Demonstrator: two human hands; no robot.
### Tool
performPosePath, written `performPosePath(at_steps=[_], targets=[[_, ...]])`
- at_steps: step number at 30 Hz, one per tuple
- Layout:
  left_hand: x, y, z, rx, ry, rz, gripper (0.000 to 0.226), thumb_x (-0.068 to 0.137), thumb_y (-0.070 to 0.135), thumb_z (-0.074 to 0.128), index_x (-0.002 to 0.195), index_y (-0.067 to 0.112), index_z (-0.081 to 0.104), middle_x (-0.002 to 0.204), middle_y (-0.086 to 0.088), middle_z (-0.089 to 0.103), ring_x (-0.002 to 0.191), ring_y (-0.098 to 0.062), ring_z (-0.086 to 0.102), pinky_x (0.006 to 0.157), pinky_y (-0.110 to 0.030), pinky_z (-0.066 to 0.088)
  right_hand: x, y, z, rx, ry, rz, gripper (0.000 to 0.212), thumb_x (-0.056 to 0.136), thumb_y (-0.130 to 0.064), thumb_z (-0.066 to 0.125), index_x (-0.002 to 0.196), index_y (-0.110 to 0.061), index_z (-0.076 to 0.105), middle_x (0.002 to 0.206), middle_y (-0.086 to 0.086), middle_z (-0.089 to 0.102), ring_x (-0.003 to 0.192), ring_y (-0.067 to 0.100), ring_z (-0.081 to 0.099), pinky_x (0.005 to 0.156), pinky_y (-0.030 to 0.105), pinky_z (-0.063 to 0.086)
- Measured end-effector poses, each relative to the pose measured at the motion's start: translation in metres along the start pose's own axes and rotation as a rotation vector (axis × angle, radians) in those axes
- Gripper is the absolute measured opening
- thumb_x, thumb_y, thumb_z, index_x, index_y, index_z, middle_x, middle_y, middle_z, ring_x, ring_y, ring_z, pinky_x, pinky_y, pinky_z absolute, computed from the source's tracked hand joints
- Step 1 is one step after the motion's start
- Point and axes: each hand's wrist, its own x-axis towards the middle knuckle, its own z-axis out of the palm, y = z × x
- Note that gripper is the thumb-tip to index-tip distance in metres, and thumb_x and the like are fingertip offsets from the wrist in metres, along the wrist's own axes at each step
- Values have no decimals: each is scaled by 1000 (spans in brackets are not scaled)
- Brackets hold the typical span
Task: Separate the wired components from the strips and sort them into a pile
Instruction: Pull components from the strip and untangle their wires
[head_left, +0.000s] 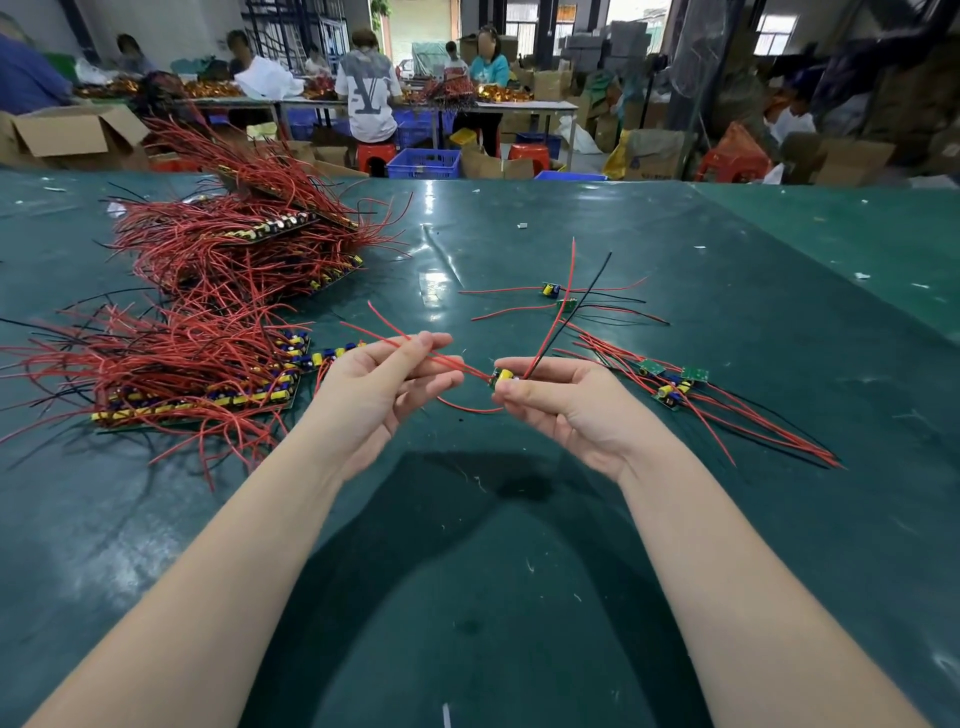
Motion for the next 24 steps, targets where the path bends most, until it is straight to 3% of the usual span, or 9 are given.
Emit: performPosePath(at_steps=[8, 12, 16, 24], targets=[[1, 0, -2, 13, -19, 3, 19, 97, 12, 50, 94, 1, 66, 78, -10, 74, 71, -13, 72, 62, -12, 53, 0, 3, 0, -6, -49, 48, 20, 79, 6, 69, 80, -12, 78, 79, 5, 72, 74, 15, 71, 68, 20, 55], [0, -2, 0, 29, -49, 6, 20, 98, 12, 49, 95, 1, 65, 80, -10, 74, 73, -13, 72, 64, -12, 54, -1, 4, 7, -79, -52, 57, 9, 77, -5, 74, 79, -13, 77, 82, 6, 73, 65, 9, 66, 61, 16, 52], [0, -2, 1, 32, -64, -5, 20, 97, 12, 49, 95, 1, 66, 80, -12, 74, 72, -14, 72, 64, -12, 54, -1, 7, 10, -122, -2, 60, 9, 81, -2, 71, 79, -10, 74, 70, 2, 71, 55, 6, 61, 53, 14, 48], [1, -1, -1, 33, -76, 1, 20, 96, 13, 50, 94, 1, 66, 82, -12, 74, 73, -14, 72, 65, -13, 54, 0, 6, 12, -91, -15, 127, 17, 84, -11, 70, 69, -13, 78, 72, 2, 72, 51, 4, 57, 49, 13, 45]])
